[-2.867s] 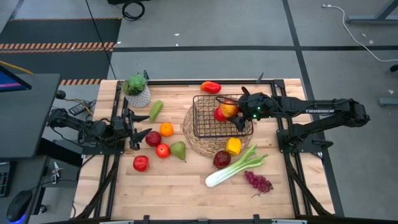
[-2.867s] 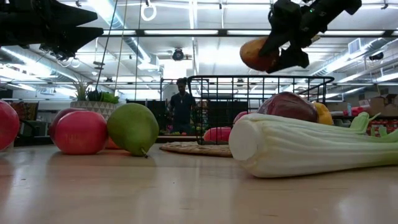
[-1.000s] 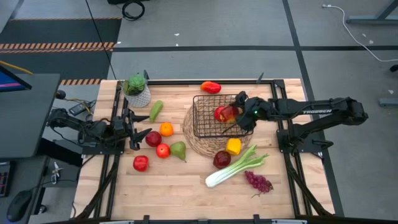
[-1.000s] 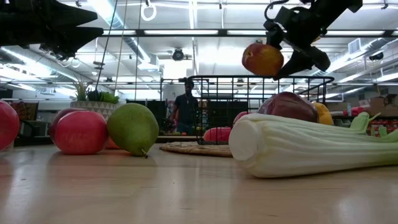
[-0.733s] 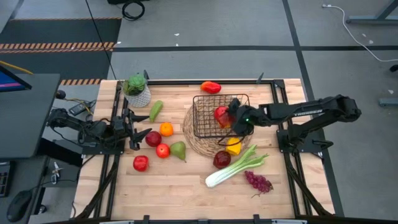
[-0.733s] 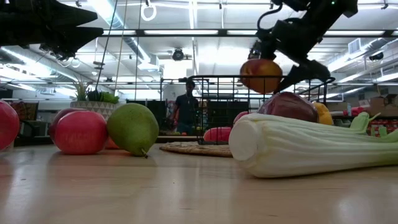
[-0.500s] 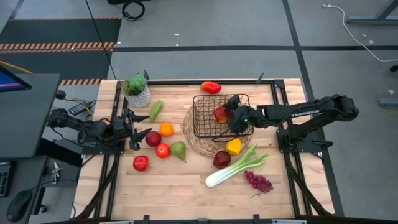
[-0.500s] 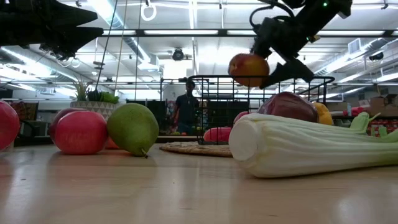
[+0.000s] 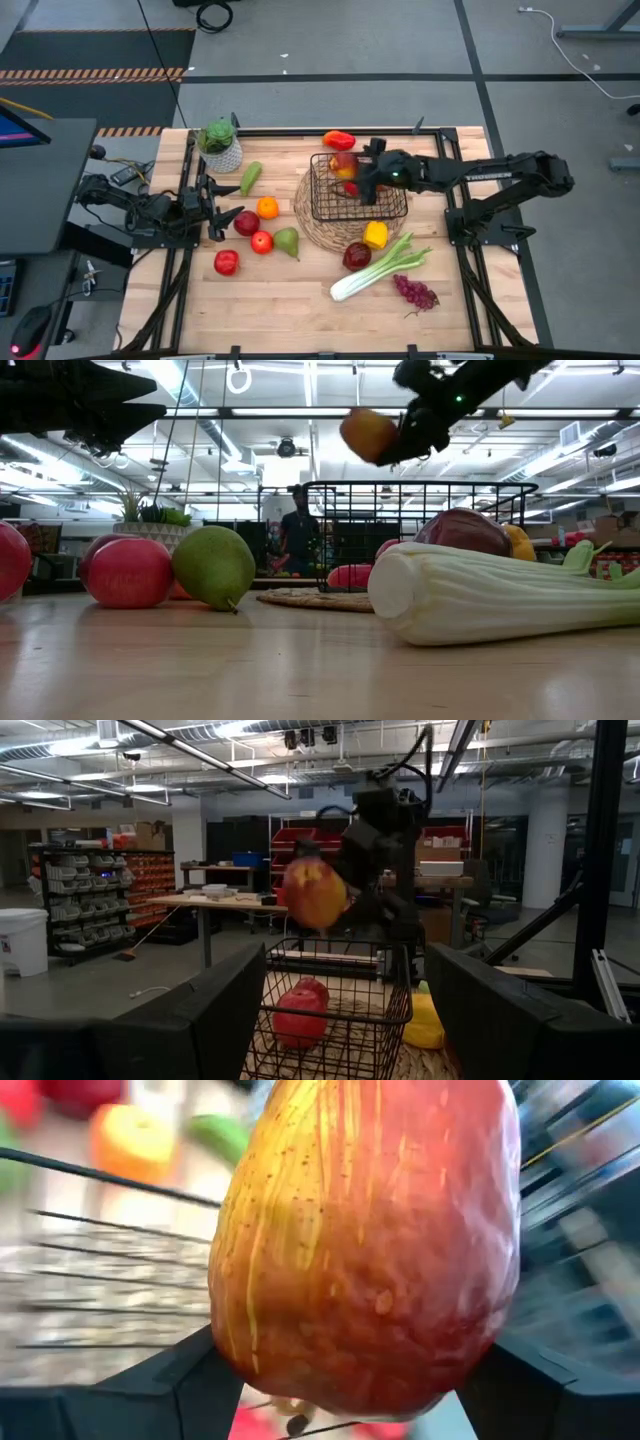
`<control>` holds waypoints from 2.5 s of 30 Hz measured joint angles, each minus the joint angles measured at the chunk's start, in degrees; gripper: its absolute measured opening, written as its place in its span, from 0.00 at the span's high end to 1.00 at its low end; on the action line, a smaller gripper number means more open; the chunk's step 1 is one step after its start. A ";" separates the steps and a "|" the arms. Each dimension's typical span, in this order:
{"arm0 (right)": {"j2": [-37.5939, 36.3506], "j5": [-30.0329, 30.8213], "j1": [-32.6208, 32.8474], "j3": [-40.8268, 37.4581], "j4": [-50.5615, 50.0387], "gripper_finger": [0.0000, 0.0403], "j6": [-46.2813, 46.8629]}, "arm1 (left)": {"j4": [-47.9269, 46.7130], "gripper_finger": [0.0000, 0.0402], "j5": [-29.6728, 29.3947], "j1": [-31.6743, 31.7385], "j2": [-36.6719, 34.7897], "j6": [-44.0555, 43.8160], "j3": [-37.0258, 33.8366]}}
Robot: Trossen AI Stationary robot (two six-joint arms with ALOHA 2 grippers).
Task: Build produce basket
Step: Put the dark apple into the black wire basket, then put the red mango into the black wire basket
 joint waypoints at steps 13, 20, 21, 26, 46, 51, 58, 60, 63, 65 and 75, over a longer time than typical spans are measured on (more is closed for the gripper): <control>22.58 -11.52 -3.04 28.24 -36.77 0.23 19.48 | 0.00 0.30 -0.02 0.01 -0.01 0.00 -0.01; 33.33 -16.75 -4.71 39.39 -47.81 0.23 21.12 | 0.02 0.30 0.00 0.02 -0.02 0.00 -0.02; 34.65 -17.24 -4.88 40.29 -48.84 0.23 21.15 | 0.00 0.30 -0.02 0.02 -0.01 0.01 0.00; 38.95 -17.27 -5.12 43.20 -52.19 0.22 22.05 | 0.00 0.30 0.00 0.00 -0.02 0.01 -0.01; 37.71 -12.65 -6.11 43.22 -55.06 0.04 21.06 | 0.00 0.30 -0.01 0.01 -0.01 0.01 -0.01; 32.96 -11.14 -4.93 43.20 -55.09 0.04 22.15 | 0.00 0.30 -0.02 0.02 -0.01 0.02 -0.01; 26.66 -11.10 0.17 43.21 -51.51 0.04 23.29 | 0.01 0.30 0.00 0.00 -0.01 0.01 -0.01; 25.71 -10.15 2.14 43.22 -49.87 0.04 22.56 | 0.00 0.30 0.00 0.00 -0.01 0.00 0.00; 24.35 -6.49 4.22 43.20 -48.05 0.04 21.99 | 0.00 0.30 0.00 0.01 -0.01 0.02 -0.01; 23.35 -4.09 4.54 43.20 -46.93 0.04 21.93 | 0.00 0.30 0.00 0.00 -0.02 0.02 0.00; 22.92 -5.59 -9.42 43.20 -45.03 0.04 22.22 | 0.00 0.30 -0.02 0.00 -0.01 0.02 0.00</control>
